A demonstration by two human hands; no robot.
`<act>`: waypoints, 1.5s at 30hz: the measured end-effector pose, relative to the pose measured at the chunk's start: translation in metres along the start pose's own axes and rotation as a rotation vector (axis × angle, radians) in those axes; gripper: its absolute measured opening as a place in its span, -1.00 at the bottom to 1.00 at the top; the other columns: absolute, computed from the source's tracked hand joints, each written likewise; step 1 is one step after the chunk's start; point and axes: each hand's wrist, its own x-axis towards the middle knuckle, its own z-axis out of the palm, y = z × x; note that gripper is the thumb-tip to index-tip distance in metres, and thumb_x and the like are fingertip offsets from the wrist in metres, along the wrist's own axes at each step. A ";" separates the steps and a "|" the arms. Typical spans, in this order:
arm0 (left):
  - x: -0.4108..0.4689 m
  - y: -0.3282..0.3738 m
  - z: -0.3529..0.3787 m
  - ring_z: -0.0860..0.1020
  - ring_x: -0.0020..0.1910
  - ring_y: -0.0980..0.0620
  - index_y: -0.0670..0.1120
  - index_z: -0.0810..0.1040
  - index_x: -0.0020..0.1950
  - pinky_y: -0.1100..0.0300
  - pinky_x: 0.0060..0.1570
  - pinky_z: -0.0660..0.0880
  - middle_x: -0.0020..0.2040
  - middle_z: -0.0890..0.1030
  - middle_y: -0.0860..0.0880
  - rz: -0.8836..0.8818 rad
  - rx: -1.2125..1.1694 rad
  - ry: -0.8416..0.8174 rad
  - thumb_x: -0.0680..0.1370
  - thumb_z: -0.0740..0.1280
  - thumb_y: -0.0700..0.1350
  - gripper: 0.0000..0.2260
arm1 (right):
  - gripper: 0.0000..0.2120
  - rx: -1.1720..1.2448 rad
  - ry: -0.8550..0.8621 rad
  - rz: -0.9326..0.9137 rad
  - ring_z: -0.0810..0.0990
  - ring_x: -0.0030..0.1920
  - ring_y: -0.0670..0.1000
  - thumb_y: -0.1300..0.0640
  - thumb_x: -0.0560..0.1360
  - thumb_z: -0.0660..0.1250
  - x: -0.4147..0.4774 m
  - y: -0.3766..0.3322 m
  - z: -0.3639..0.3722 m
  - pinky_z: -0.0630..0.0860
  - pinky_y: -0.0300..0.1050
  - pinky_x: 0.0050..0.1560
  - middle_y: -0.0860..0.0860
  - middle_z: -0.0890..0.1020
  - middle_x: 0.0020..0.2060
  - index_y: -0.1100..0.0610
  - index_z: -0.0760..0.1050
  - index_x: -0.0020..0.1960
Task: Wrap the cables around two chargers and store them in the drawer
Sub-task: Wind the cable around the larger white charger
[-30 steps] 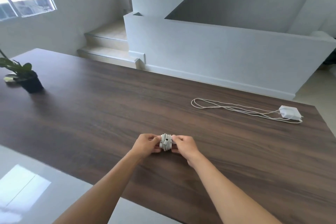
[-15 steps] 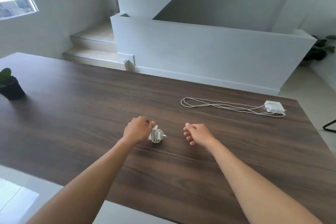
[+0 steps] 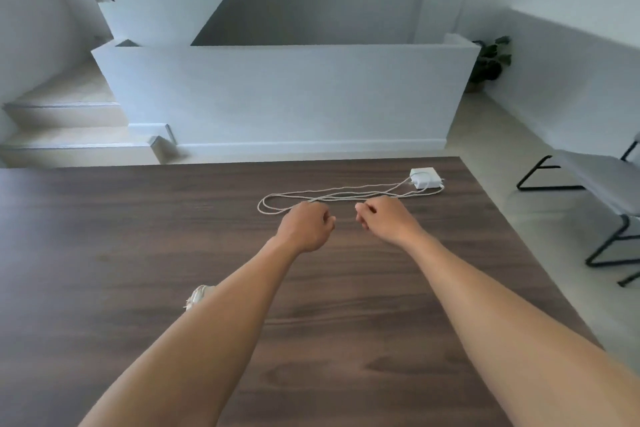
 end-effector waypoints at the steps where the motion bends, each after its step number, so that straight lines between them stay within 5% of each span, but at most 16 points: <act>1: 0.009 0.011 0.008 0.57 0.06 -0.20 -0.10 0.57 -0.04 0.03 0.01 0.50 0.02 0.65 -0.14 0.020 0.007 -0.010 0.58 0.21 0.00 -0.79 | -0.61 -0.025 0.014 0.021 0.61 -0.21 0.00 0.00 0.60 0.12 0.000 0.014 -0.009 0.49 -0.09 -0.07 -0.05 0.64 -0.31 0.04 0.57 -0.30; 11: 0.101 0.108 0.058 0.58 0.04 -0.19 -0.02 0.55 0.04 0.03 -0.05 0.47 0.07 0.65 -0.09 0.163 0.042 -0.072 0.55 0.15 -0.07 -0.80 | -0.61 -0.089 0.147 0.210 0.61 -0.23 0.08 -0.03 0.58 0.11 0.010 0.146 -0.098 0.56 0.00 -0.12 0.05 0.65 -0.30 0.13 0.57 -0.24; 18: 0.164 0.151 0.086 0.56 0.11 -0.15 -0.05 0.53 0.12 -0.02 0.11 0.48 0.11 0.61 -0.07 0.157 0.015 -0.034 0.59 0.18 -0.04 -0.80 | -0.70 -0.164 0.138 0.221 0.57 -0.18 0.11 -0.05 0.60 0.09 0.038 0.202 -0.121 0.53 -0.02 -0.15 0.03 0.61 -0.21 0.10 0.50 -0.08; 25: 0.216 0.167 0.112 0.39 0.33 -0.14 -0.06 0.43 0.33 -0.07 0.25 0.34 0.32 0.46 -0.10 0.107 0.039 -0.034 0.59 0.23 0.05 -0.65 | -0.81 -0.130 0.136 0.201 0.56 -0.15 0.10 0.01 0.58 0.09 0.072 0.233 -0.123 0.53 -0.03 -0.13 -0.04 0.58 -0.22 -0.03 0.46 -0.06; 35: 0.277 0.202 0.131 0.33 0.38 -0.12 -0.05 0.37 0.40 -0.09 0.27 0.28 0.36 0.40 -0.08 0.218 0.299 -0.112 0.47 0.30 0.23 -0.41 | -0.80 -0.093 0.120 0.175 0.52 -0.17 0.01 0.05 0.61 0.09 0.097 0.256 -0.134 0.43 -0.12 -0.16 -0.07 0.53 -0.24 0.00 0.49 0.04; 41: 0.295 0.208 0.143 0.40 0.34 -0.15 -0.11 0.41 0.33 -0.11 0.24 0.29 0.32 0.46 -0.11 0.168 0.436 -0.218 0.46 0.30 0.17 -0.46 | -0.81 -0.073 0.107 0.173 0.55 -0.17 0.02 0.06 0.61 0.10 0.102 0.264 -0.136 0.50 -0.06 -0.12 -0.06 0.56 -0.26 0.01 0.49 0.01; 45: 0.294 0.209 0.137 0.50 0.19 -0.10 -0.06 0.48 0.20 -0.06 0.17 0.31 0.17 0.55 -0.03 0.138 0.223 -0.142 0.39 0.39 0.14 -0.54 | -0.79 -0.079 0.097 0.166 0.57 -0.12 0.03 0.04 0.61 0.10 0.106 0.261 -0.137 0.53 -0.05 -0.07 -0.04 0.60 -0.18 0.02 0.51 0.05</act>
